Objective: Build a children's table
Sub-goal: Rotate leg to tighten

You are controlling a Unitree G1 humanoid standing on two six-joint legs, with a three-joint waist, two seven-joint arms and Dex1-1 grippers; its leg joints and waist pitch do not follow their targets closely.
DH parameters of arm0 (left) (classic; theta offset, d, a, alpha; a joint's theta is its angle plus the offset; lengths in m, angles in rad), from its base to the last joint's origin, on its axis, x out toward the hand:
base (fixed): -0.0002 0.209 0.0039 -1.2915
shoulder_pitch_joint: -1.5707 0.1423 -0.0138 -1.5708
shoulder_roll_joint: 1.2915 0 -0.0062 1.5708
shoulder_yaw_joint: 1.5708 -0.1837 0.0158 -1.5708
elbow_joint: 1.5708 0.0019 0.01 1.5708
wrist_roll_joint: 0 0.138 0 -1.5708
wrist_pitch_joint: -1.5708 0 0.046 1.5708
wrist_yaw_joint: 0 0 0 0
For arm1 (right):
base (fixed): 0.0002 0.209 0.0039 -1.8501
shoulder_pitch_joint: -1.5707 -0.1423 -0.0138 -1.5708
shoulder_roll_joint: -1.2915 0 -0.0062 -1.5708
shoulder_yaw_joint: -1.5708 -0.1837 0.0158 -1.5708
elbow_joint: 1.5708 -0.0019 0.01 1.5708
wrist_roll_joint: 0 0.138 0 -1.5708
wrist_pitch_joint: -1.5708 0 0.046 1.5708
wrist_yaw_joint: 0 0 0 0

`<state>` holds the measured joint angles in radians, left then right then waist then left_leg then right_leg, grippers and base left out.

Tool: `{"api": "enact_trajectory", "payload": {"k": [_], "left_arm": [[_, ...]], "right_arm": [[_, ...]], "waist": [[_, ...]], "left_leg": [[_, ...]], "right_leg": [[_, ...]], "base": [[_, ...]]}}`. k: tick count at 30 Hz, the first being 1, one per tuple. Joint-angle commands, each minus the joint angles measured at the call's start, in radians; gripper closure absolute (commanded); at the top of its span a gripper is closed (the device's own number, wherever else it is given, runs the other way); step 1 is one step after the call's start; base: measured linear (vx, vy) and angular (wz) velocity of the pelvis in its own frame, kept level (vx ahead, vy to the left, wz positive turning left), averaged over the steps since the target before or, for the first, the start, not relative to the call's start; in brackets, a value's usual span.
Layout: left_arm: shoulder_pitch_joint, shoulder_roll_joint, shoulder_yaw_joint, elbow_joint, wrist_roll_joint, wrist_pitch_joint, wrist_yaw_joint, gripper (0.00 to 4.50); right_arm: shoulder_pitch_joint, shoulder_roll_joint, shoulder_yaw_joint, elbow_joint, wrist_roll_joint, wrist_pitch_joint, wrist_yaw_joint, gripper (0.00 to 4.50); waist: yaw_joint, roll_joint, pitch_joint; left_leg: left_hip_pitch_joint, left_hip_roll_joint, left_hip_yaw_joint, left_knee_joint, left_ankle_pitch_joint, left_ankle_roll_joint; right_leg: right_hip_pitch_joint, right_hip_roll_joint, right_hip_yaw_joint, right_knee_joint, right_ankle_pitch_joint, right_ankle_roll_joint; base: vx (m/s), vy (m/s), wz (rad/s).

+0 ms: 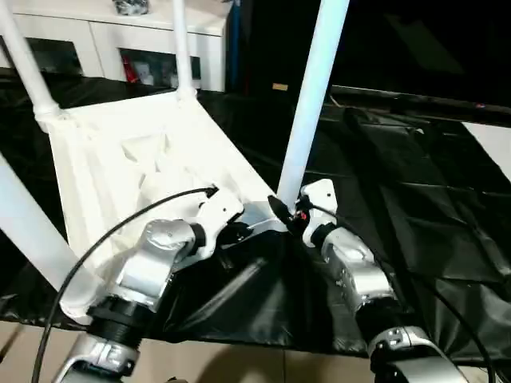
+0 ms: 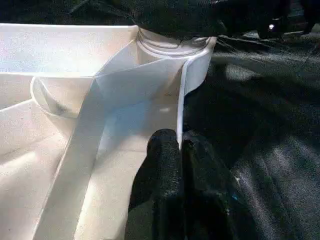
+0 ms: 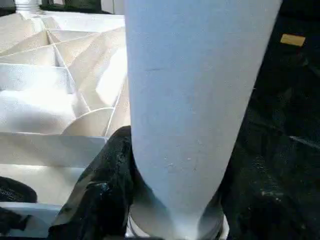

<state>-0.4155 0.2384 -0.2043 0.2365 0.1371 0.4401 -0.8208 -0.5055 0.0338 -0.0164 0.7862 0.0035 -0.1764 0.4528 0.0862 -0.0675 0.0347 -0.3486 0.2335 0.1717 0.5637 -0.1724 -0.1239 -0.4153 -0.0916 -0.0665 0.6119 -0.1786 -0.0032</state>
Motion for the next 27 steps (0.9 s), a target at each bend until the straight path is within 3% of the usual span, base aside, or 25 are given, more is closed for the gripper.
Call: {"api": "enact_trajectory", "payload": {"k": [1,6,11,15,17,27], "left_arm": [[-0.004,-0.079,-0.043,-0.022,-0.049,-0.032,0.033,4.50],[0.009,-0.017,-0.037,-0.047,-0.088,-0.087,-0.074,4.50],[0.012,0.036,-0.026,-0.057,-0.121,-0.104,-0.164,4.50],[0.004,0.095,-0.019,-0.039,-0.134,-0.132,-0.245,4.50],[-0.003,0.119,-0.016,-0.022,-0.139,-0.154,-0.278,4.50],[-0.035,0.215,-0.017,0.040,-0.177,-0.209,-0.431,4.50]], "right_arm": [[0.023,0.090,0.132,-0.004,-0.010,0.016,0.112,1.77],[0.021,0.001,0.119,-0.053,0.020,0.029,0.231,1.24],[0.006,-0.082,0.106,-0.074,0.058,0.057,0.375,1.24],[-0.006,-0.176,0.113,-0.091,0.099,0.092,0.564,1.24],[-0.017,-0.213,0.121,-0.086,0.104,0.100,0.643,1.24],[-0.091,-0.292,0.156,-0.044,0.115,0.113,0.859,2.06]], "waist": [[0.001,-0.001,-0.044],[0.003,0.000,-0.047],[0.008,0.000,-0.051],[0.010,0.007,-0.051],[0.012,0.006,-0.051],[0.024,0.003,-0.051]], "left_leg": [[-0.005,-0.010,0.007,-0.070,-0.316,0.020],[-0.009,-0.009,0.010,-0.069,-0.285,0.035],[-0.009,-0.010,0.014,-0.062,-0.221,0.053],[-0.005,-0.005,0.016,-0.061,-0.205,0.062],[-0.001,-0.004,0.018,-0.059,-0.206,0.064],[-0.002,-0.004,0.017,-0.059,-0.212,0.050]], "right_leg": [[0.038,-0.034,0.031,-0.092,-0.407,-0.081],[0.043,-0.033,0.034,-0.086,-0.329,-0.106],[0.052,-0.031,0.035,-0.074,-0.227,-0.152],[0.050,-0.029,0.035,-0.070,-0.188,-0.179],[0.048,-0.027,0.035,-0.064,-0.143,-0.206],[0.053,-0.031,0.034,-0.061,-0.168,-0.212]], "base": [[0.000,0.000,0.00],[0.000,0.000,0.00],[0.000,0.000,0.00],[0.000,0.000,0.00],[0.000,0.000,0.00],[0.000,0.000,0.00]]}}
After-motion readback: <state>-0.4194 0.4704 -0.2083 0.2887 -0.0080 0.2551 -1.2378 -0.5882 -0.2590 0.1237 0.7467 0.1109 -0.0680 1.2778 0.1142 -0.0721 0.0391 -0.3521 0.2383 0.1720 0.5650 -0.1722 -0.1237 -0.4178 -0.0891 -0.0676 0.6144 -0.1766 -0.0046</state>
